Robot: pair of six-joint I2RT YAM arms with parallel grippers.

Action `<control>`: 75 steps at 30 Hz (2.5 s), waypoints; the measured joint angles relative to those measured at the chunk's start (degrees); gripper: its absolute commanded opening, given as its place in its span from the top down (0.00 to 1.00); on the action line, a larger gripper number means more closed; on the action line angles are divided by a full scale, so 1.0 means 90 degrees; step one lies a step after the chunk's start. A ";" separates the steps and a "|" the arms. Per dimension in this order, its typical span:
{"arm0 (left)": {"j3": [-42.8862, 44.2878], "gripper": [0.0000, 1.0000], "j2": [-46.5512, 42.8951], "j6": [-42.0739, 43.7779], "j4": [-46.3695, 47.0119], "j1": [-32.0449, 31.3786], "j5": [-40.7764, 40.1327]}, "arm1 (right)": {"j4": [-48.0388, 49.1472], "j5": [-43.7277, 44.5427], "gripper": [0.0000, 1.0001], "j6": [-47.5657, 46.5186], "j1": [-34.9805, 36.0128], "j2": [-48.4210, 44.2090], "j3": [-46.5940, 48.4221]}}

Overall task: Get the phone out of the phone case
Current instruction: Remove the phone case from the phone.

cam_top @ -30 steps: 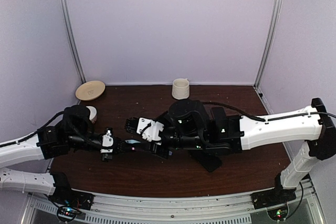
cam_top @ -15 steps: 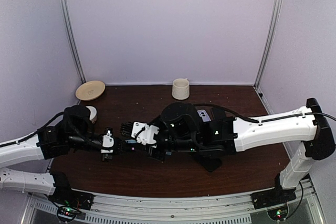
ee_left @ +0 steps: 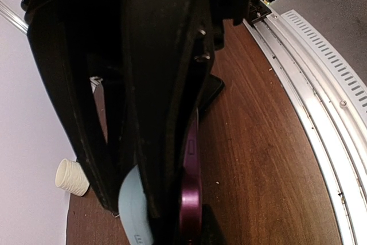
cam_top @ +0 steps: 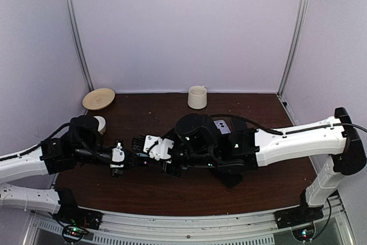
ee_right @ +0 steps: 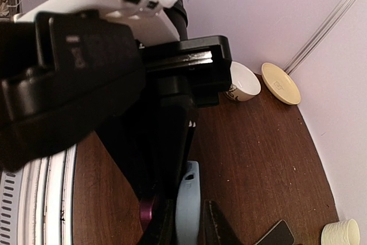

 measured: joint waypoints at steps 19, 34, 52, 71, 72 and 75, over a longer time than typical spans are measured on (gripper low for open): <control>0.0000 1.00 0.0000 0.0044 -0.0097 -0.0029 -0.0032 | -0.0151 0.0274 0.88 0.0002 0.0066 0.0112 0.0036; 0.0019 1.00 0.0005 -0.0119 -0.0046 -0.0104 -0.0522 | -0.0168 0.0401 0.94 0.0126 0.0070 0.0146 0.0097; 0.0022 1.00 0.0000 -0.0447 -0.0034 -0.0170 -0.0889 | 0.0478 0.0593 0.96 0.0345 0.0058 0.0046 -0.0342; 0.0039 1.00 0.0012 -0.0578 0.0197 0.0087 -0.0729 | 0.1018 0.0935 1.00 0.0629 -0.0022 -0.0573 -0.1076; 0.0049 1.00 0.0012 -0.0605 0.0185 0.0151 -0.0780 | 0.0945 0.1003 1.00 0.0651 -0.0053 -0.0665 -0.1122; 0.0083 1.00 0.0005 -0.0644 0.0180 0.0279 -0.0969 | 0.0605 0.1348 1.00 0.0801 -0.0180 -0.1110 -0.1350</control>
